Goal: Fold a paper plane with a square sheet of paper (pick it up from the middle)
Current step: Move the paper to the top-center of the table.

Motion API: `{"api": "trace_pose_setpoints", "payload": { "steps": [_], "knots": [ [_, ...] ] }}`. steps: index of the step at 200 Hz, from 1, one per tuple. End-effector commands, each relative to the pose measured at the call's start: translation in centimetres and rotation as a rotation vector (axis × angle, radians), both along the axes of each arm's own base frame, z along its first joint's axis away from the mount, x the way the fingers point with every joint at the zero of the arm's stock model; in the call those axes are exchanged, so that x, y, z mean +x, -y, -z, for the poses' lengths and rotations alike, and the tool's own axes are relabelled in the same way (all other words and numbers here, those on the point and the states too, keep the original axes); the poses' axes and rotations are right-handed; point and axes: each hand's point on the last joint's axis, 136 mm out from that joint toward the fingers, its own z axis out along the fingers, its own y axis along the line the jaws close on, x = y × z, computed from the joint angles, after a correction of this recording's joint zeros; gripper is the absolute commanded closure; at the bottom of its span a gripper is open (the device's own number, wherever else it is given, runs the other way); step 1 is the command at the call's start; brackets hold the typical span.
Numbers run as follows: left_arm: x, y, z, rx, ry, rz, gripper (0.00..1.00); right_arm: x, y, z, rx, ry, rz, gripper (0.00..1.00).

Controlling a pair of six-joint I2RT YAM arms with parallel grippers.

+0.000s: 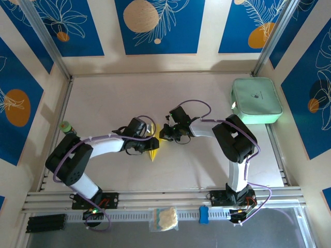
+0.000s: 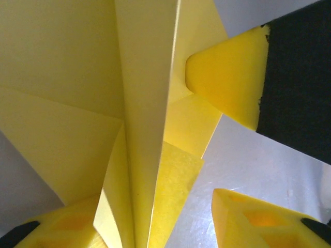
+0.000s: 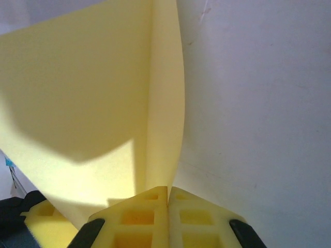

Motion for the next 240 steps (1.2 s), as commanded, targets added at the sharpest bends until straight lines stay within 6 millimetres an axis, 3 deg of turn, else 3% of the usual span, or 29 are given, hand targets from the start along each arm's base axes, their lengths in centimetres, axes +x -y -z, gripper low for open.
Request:
{"api": "trace_pose_setpoints", "payload": {
  "steps": [1, 61, 122, 188, 240],
  "knots": [
    [0.2, -0.1, 0.4, 0.079, 0.02, 0.028, 0.51, -0.1, -0.4, 0.0, -0.004, -0.015, -0.012, 0.99],
    [0.2, -0.6, 1.0, 0.171, 0.019, 0.029, 0.56, -0.1, -0.4, -0.1, -0.001, -0.014, -0.012, 0.99],
    [0.4, -0.7, 0.9, 0.213, 0.035, 0.045, 0.53, 0.0, -0.4, -0.3, 0.002, -0.013, -0.013, 0.98],
    [1.0, -1.4, 0.8, 0.259, 0.045, 0.008, 0.64, -0.1, -0.4, -0.2, -0.004, -0.018, -0.014, 0.98],
    [1.5, -1.5, 0.7, 0.293, 0.046, 0.002, 0.67, 0.0, -0.3, -0.1, -0.006, -0.017, -0.014, 0.98]
  ]
}}
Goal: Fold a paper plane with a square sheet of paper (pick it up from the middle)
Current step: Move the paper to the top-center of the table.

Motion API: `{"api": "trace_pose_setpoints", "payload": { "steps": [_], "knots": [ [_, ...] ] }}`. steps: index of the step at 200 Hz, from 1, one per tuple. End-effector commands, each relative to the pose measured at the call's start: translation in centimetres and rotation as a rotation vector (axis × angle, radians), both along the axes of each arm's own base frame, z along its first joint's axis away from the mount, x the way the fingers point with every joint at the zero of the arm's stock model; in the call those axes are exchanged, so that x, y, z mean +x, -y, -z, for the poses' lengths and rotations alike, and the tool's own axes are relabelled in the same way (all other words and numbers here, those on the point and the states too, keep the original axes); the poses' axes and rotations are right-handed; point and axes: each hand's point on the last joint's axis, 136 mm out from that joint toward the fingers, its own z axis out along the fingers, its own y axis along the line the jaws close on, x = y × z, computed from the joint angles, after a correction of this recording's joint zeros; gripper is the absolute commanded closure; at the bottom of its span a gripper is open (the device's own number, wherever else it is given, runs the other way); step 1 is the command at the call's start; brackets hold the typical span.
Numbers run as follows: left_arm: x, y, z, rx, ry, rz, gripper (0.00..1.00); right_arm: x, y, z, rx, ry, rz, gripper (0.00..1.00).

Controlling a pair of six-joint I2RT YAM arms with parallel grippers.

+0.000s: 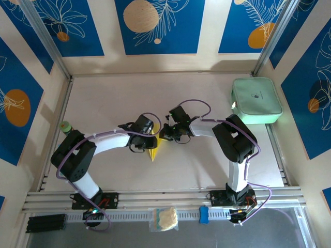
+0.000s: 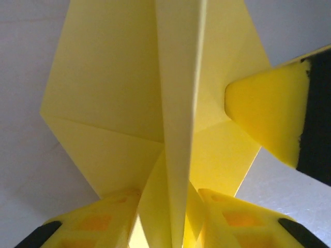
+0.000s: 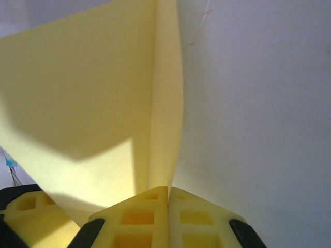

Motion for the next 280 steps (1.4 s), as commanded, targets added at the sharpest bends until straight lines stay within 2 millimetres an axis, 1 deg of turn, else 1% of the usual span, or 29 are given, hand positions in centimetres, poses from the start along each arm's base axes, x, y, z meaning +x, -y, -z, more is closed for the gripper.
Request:
{"api": "trace_pose_setpoints", "payload": {
  "steps": [1, 67, 91, 115, 131, 150, 166, 196, 245, 280],
  "knots": [
    [0.0, -0.4, 0.4, 0.053, -0.012, 0.003, 0.67, -0.1, -0.3, 0.1, -0.003, -0.013, -0.014, 0.98],
    [-0.4, 0.3, 0.7, 0.046, -0.035, 0.035, 0.74, -0.1, -0.2, 0.2, -0.003, -0.016, -0.013, 0.98],
    [-0.5, 0.5, 0.5, 0.041, -0.036, 0.04, 0.78, -0.1, -0.2, 0.1, -0.001, -0.015, -0.011, 0.97],
    [-0.3, 0.5, 0.1, 0.037, -0.025, 0.039, 0.81, 0.2, 0.1, -0.9, 0.006, 0.01, 0.0, 0.91],
    [-0.3, 0.6, -0.2, 0.032, -0.022, 0.04, 0.82, 0.6, 0.6, -1.7, 0.009, 0.033, 0.018, 0.84],
    [-0.2, 0.7, -0.5, 0.027, -0.017, 0.042, 0.78, 0.9, 0.9, -2.2, 0.01, 0.046, 0.025, 0.81],
    [-0.1, 0.7, -0.5, 0.026, -0.014, 0.041, 0.76, 0.9, 1.0, -2.2, 0.008, 0.038, 0.023, 0.81],
    [-0.1, 0.9, -0.6, 0.021, -0.014, 0.039, 0.76, 0.7, 0.8, -1.6, 0.014, 0.02, 0.015, 0.84],
    [0.2, 1.1, -1.5, 0.001, -0.003, 0.028, 0.76, 0.4, 0.7, -1.0, 0.003, 0.008, 0.01, 0.86],
    [0.1, 1.0, -1.2, 0.008, -0.008, 0.025, 0.8, 0.4, 0.7, -0.9, 0.002, 0.009, 0.007, 0.88]
  ]
}}
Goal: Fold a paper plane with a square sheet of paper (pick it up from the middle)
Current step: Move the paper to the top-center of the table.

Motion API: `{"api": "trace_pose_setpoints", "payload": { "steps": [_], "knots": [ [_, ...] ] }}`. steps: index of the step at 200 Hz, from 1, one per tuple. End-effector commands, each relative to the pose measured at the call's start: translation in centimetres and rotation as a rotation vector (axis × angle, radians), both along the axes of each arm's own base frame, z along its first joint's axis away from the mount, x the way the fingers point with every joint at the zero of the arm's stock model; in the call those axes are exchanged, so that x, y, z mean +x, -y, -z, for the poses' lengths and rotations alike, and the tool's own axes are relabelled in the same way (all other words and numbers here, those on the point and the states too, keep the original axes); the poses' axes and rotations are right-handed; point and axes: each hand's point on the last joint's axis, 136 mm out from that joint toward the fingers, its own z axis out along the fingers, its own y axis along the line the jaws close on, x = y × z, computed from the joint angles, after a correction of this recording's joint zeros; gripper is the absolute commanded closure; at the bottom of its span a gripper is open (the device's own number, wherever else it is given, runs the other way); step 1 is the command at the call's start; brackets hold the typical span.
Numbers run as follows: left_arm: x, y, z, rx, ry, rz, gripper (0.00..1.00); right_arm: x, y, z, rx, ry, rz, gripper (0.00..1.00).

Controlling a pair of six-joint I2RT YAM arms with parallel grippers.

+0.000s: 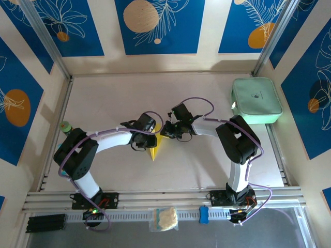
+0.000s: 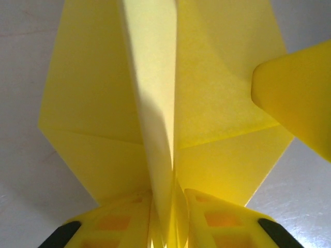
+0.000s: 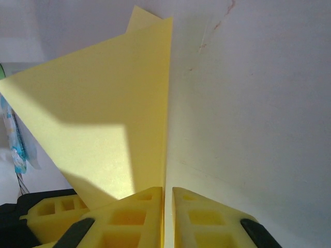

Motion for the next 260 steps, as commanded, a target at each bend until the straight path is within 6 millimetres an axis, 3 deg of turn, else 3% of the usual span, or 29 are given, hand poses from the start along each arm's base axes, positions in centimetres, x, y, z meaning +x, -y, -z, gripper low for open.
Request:
{"api": "trace_pose_setpoints", "payload": {
  "steps": [1, 67, 105, 152, 188, 223, 260],
  "knots": [
    [-0.2, 0.6, -1.1, -0.018, 0.005, 0.013, 0.8, -0.6, -0.1, 0.3, -0.008, -0.015, -0.024, 0.87],
    [0.1, 0.3, -1.6, 0.008, 0.02, 0.013, 0.89, -0.5, 0.4, -0.5, -0.024, 0.015, -0.01, 0.86],
    [1.1, -0.5, -2.4, 0.056, 0.054, 0.015, 0.93, 0.4, 3.2, -2.8, -0.115, 0.117, 0.077, 0.64],
    [4.7, -0.7, -3.9, 0.097, 0.118, 0.019, 0.94, 0.5, 9.6, -5.4, -0.298, 0.275, 0.23, 0.39],
    [8.6, -0.6, -4.6, 0.116, 0.164, -0.02, 0.94, -0.2, 13.4, -6.5, -0.306, 0.308, 0.321, 0.34],
    [11.4, -0.3, -3.9, 0.136, 0.163, -0.044, 0.95, -0.6, 14.7, -6.5, -0.279, 0.299, 0.344, 0.33],
    [12.8, -0.2, -2.7, 0.178, 0.137, -0.059, 0.94, -0.8, 15.0, -5.9, -0.264, 0.279, 0.344, 0.33]
  ]
}}
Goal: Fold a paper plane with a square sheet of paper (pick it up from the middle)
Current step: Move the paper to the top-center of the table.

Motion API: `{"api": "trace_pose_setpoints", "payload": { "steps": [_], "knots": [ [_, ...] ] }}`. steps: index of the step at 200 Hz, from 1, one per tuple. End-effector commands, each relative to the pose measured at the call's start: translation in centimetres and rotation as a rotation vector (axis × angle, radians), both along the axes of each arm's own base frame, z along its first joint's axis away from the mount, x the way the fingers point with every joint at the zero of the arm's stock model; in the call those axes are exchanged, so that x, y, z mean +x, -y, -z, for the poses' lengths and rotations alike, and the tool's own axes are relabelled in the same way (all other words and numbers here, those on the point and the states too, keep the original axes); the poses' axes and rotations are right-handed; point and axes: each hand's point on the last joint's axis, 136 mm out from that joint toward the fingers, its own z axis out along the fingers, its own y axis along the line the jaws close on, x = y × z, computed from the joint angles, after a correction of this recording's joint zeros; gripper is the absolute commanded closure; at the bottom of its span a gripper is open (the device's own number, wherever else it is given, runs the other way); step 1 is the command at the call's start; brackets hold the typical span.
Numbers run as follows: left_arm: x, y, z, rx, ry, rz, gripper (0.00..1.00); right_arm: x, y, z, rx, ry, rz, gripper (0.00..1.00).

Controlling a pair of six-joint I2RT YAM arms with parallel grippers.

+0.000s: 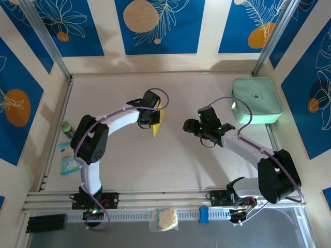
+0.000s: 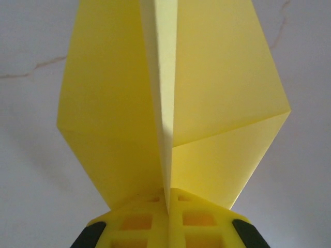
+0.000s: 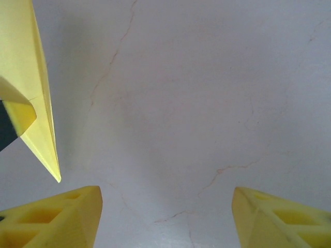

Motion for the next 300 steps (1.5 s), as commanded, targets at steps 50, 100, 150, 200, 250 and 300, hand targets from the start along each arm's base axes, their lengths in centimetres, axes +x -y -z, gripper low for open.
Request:
{"api": "trace_pose_setpoints", "payload": {
  "steps": [50, 100, 150, 200, 250, 300],
  "knots": [
    [1.3, -0.4, 2.0, 0.076, -0.052, -0.025, 0.86, -0.4, 0.0, 0.8, 0.025, -0.025, -0.018, 0.33],
    [1.4, 0.0, 2.9, 0.079, -0.076, -0.01, 0.78, -0.3, -0.1, 0.9, 0.032, -0.032, -0.019, 0.32],
    [1.3, -0.1, 3.7, 0.092, -0.096, -0.007, 0.76, -0.3, -0.2, 1.1, 0.034, -0.04, -0.022, 0.32],
    [0.9, -0.5, 4.9, 0.117, -0.124, -0.022, 0.71, -0.3, -0.3, 1.3, 0.037, -0.047, -0.023, 0.33],
    [0.8, -0.8, 5.7, 0.133, -0.132, -0.042, 0.65, -0.3, -0.3, 1.3, 0.037, -0.049, -0.022, 0.33],
    [0.8, -1.4, 7.0, 0.168, -0.149, -0.064, 0.56, -0.3, -0.4, 1.4, 0.038, -0.054, -0.024, 0.33]
  ]
}}
